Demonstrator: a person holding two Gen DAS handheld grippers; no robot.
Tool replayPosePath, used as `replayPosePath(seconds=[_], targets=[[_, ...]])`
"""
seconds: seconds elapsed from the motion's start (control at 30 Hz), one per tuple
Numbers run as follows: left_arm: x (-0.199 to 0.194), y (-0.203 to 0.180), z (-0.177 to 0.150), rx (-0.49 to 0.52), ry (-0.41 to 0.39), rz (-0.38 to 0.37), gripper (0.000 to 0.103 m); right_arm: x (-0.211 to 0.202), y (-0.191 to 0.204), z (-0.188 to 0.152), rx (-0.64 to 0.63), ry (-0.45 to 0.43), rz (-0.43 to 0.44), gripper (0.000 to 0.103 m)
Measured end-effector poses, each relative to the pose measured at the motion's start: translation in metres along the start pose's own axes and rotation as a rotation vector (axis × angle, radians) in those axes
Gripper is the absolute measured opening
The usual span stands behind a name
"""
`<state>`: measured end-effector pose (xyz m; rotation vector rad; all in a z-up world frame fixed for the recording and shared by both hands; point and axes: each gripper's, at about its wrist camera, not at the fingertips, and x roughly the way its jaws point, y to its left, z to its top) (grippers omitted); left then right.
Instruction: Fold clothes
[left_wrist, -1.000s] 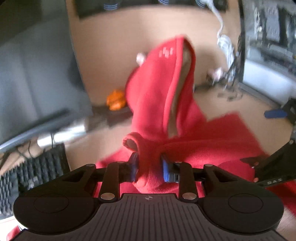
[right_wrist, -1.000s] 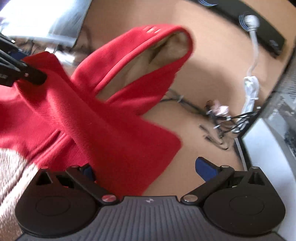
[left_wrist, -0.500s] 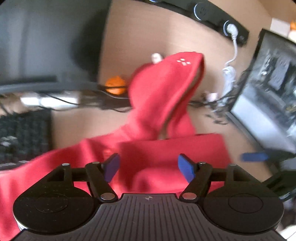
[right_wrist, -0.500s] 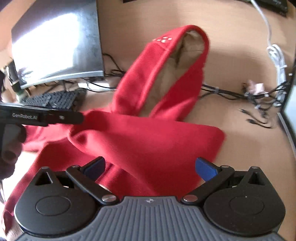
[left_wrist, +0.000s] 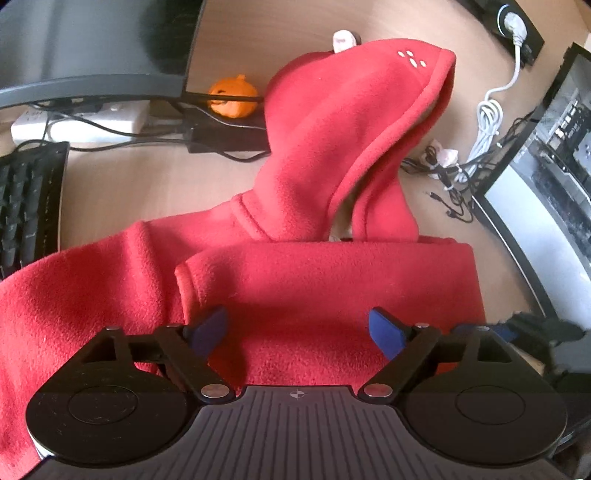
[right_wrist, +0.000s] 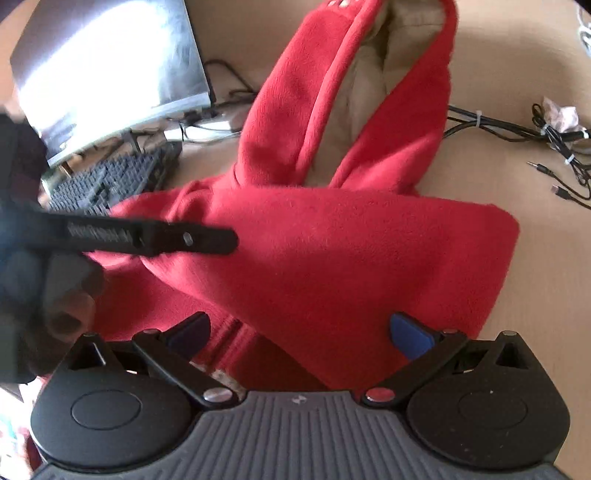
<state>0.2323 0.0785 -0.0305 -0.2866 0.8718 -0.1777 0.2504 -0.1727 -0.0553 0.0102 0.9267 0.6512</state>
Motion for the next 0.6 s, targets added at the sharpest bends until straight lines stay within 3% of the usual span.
replayPosePath(seconds=[0.07, 0.13, 0.27, 0.4, 0.6], targets=[[-0.003, 0.0, 0.0, -0.01, -0.003, -0.003, 0.089, -0.014, -0.005, 0.004, 0.036, -0.066, 0.017, 0.103], [-0.006, -0.001, 0.0, -0.019, -0.006, -0.007, 0.089, -0.015, -0.008, 0.007, 0.034, -0.105, -0.044, 0.103], [-0.013, -0.001, 0.0, -0.039, -0.012, -0.014, 0.089, 0.016, -0.014, 0.005, -0.009, -0.059, -0.146, 0.103], [-0.019, -0.002, -0.001, -0.058, -0.018, -0.02, 0.089, 0.026, 0.003, 0.002, -0.151, -0.051, -0.206, 0.103], [-0.026, -0.004, 0.0, -0.093, -0.027, -0.07, 0.092, 0.008, 0.008, -0.001, -0.143, -0.041, -0.183, 0.103]])
